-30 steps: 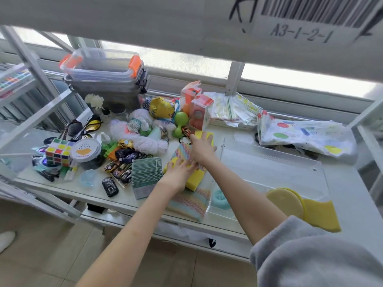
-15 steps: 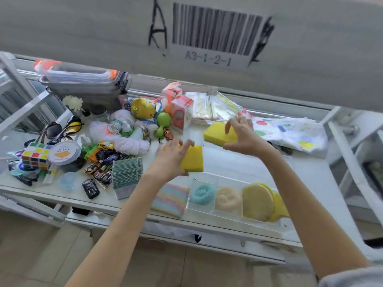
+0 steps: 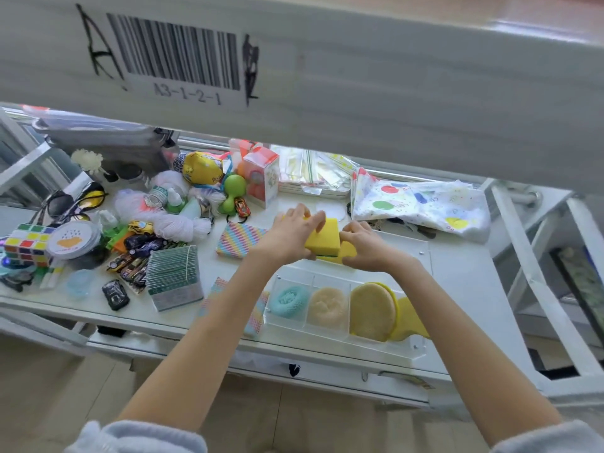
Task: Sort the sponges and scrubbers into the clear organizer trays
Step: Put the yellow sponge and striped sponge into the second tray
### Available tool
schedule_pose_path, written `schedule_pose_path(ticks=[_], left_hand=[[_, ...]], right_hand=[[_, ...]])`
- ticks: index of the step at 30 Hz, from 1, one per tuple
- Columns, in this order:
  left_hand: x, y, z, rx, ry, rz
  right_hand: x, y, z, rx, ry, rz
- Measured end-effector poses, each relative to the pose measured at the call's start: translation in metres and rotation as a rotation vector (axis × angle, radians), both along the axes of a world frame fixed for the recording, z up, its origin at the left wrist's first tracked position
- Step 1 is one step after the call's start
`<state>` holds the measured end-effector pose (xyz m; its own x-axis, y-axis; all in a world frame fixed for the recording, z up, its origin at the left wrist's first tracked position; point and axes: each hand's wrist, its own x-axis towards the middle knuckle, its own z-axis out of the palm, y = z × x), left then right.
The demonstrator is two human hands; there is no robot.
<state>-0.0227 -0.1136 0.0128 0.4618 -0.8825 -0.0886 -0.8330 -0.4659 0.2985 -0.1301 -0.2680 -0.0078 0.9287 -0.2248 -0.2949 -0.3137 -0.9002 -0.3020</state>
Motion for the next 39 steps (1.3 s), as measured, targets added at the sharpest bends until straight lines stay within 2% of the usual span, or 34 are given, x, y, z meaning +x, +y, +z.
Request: schedule_pose_path(ticks=[10,14,17,19,21,24,26,28,33,36,39], left_hand=[[-0.011,-0.038,-0.020,0.000,0.115,-0.070],[-0.012,-0.022,-0.024,-0.111,0.290,-0.040],[-0.006,0.002,-0.023,-0.275,0.254,0.056],[0.006,0.025,-0.026,-0.296,0.185,0.182],[0.020,0.054,-0.035,-0.128,0.143,0.248],[0.027,0.091,-0.054,0.283,0.182,0.192],[0.024,0.107,-0.067,0.398,0.256,0.136],[0.022,0.115,-0.076,0.446,0.279,0.073],[0.019,0.122,-0.087,0.463,0.136,-0.010],[0.018,0.130,-0.088,0.432,0.164,-0.028],[0.020,0.139,-0.089,0.397,0.156,-0.038]], right_hand=[[-0.048,-0.036,0.024,-0.072,-0.027,-0.120],[-0.052,-0.031,0.027,-0.037,-0.048,-0.147],[-0.040,-0.016,0.031,-0.018,-0.081,-0.123],[-0.026,-0.002,0.036,-0.008,-0.107,-0.088],[-0.008,0.016,0.042,0.000,-0.129,-0.056],[0.026,0.045,0.045,0.003,-0.170,-0.008],[0.052,0.066,0.041,0.000,-0.184,0.043],[0.078,0.088,0.032,-0.005,-0.169,0.093],[0.134,0.126,-0.012,-0.043,0.003,0.164],[0.150,0.134,-0.041,-0.106,0.113,0.141],[0.158,0.136,-0.060,-0.149,0.137,0.101]])
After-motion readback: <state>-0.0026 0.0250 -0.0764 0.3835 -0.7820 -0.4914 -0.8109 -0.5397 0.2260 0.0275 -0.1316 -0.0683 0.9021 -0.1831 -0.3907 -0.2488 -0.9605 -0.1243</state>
